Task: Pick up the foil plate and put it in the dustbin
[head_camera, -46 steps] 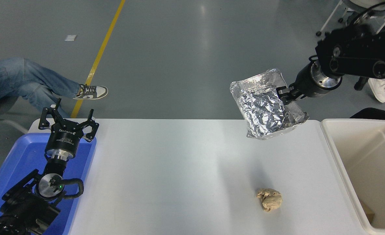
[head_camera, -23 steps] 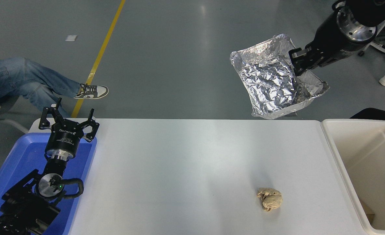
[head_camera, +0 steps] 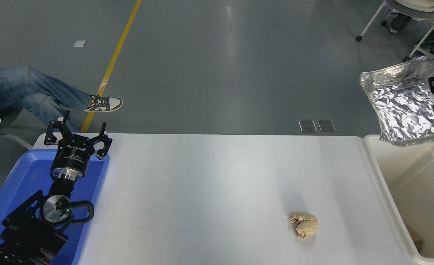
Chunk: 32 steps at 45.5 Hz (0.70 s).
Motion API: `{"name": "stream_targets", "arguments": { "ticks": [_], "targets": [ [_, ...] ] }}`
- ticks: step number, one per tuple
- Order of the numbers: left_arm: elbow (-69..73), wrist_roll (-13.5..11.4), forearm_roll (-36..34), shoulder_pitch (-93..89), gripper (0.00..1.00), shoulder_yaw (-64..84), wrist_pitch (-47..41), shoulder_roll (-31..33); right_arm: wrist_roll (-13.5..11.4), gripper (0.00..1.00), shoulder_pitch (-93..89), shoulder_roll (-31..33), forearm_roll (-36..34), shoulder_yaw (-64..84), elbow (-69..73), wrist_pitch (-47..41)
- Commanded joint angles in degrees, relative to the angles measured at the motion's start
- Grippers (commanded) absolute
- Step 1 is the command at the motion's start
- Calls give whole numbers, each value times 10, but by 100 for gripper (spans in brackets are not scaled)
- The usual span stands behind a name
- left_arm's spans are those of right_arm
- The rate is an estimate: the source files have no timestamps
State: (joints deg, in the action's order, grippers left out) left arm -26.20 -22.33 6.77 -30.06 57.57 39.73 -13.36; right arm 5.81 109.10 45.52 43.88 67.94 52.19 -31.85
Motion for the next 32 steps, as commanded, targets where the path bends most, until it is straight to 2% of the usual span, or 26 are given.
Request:
{"name": "stream_targets", "arguments": {
  "ticks": [1,7,12,22,28,30,32],
  "targets": [
    [0,-1,0,0,100,0,0,0,29,0,-258,46,27,-81,-173,103],
    [0,-1,0,0,100,0,0,0,28,0,-425,37,24,-226,-268,108],
    [0,-1,0,0,100,0,0,0,19,0,-522,2,24,-322,-319,110],
    [0,-2,0,0,100,1,-1,0,-37,0,-644,-64,6,-402,-354,177],
    [0,-2,0,0,100,1,-3,0,-43,0,-670,-88,6,-409,-361,211],
    [0,-2,0,0,100,1,-3,0,-44,8,-673,-95,6,-409,-362,218],
    [0,-2,0,0,100,1,-3,0,-46,23,-674,-100,6,-410,-362,221]
  ]
}}
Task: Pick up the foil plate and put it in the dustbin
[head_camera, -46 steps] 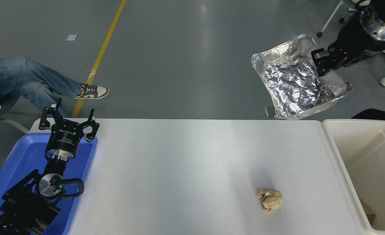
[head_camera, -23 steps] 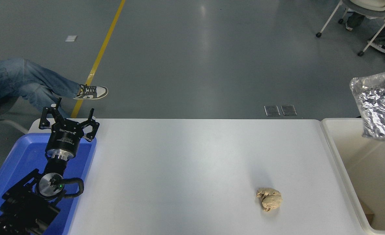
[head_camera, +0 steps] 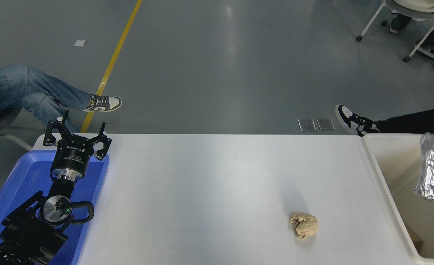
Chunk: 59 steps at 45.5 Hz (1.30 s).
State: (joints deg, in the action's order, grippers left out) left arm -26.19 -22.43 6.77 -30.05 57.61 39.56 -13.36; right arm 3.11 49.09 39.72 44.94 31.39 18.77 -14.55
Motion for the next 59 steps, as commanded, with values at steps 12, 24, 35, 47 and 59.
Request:
{"name": "stream_targets", "arguments": {
  "ticks": [12,24,35,47,59],
  "targets": [
    [0,-1,0,0,100,0,-1,0,-25,100,-67,-54,-6,-51,-17,51],
    [0,2,-1,-1,100,0,2,0,-24,100,141,46,11,36,198,40],
    [-1,2,-1,-1,100,0,3,0,-20,100,499,45,21,301,415,6],
    [-1,2,-1,-1,100,0,3,0,-20,100,714,-60,-123,306,515,-228],
    [0,1,-1,0,100,0,2,0,-24,100,784,-173,-297,262,529,-305]
  ]
}}
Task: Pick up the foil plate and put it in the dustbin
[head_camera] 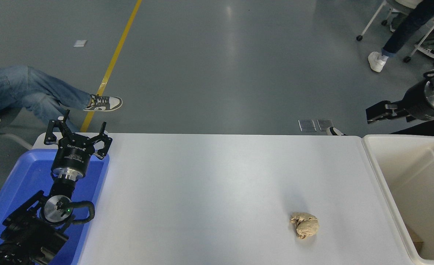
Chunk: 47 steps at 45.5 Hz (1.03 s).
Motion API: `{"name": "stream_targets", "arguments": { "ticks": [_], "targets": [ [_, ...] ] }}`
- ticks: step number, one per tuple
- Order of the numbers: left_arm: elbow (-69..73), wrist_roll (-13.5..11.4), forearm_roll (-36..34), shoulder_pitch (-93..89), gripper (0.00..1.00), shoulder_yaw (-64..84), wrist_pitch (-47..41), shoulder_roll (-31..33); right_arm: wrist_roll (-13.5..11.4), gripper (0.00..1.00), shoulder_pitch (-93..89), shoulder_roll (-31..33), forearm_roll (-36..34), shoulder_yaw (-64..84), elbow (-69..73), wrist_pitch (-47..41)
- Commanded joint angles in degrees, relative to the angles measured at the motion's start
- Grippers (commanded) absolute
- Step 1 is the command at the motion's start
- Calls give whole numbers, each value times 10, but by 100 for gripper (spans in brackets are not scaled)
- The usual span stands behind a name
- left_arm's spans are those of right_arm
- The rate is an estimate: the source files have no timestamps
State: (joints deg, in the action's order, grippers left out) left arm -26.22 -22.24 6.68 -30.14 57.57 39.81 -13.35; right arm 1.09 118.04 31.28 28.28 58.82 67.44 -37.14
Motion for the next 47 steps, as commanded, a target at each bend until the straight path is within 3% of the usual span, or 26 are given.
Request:
{"name": "stream_targets", "arguments": {
  "ticks": [1,6,13,24,47],
  "targets": [
    [0,-1,0,1,100,0,-1,0,-4,100,95,-96,-136,-13,48,-79],
    [0,-2,1,1,100,0,-2,0,-6,100,98,-135,-157,-13,87,-79],
    [0,-2,1,2,100,0,-3,0,-6,100,98,-135,-162,-5,115,-79],
    [0,-2,1,2,100,0,-3,0,-29,100,114,-78,-160,6,169,-79],
    [-1,-2,1,2,100,1,-3,0,-31,100,129,-19,-158,8,170,-79]
  ]
}}
